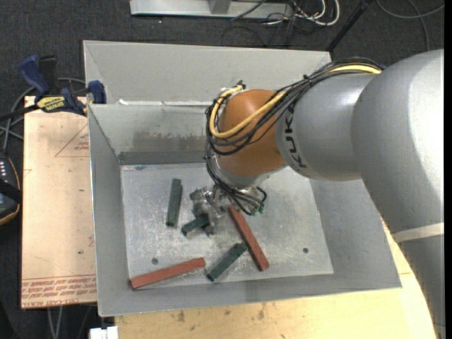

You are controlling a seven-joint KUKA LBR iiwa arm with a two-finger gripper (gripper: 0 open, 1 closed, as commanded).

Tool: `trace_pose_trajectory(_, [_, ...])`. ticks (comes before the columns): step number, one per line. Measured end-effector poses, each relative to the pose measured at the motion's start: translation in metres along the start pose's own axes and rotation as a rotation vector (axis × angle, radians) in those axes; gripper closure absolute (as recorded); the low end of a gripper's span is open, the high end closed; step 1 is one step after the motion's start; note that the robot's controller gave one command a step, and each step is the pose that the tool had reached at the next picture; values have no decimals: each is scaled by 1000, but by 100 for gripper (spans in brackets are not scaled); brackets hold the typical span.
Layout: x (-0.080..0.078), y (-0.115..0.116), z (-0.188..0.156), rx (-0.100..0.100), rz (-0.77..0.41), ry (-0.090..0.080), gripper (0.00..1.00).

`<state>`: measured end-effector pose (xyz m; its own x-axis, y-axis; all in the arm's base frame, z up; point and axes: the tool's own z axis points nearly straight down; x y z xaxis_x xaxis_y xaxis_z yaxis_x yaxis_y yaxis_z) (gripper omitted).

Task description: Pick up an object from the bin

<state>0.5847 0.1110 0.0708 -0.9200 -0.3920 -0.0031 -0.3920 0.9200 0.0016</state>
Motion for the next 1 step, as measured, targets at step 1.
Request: trace_pose_trajectory(1, [0, 6, -144, 3, 8, -9, 100])
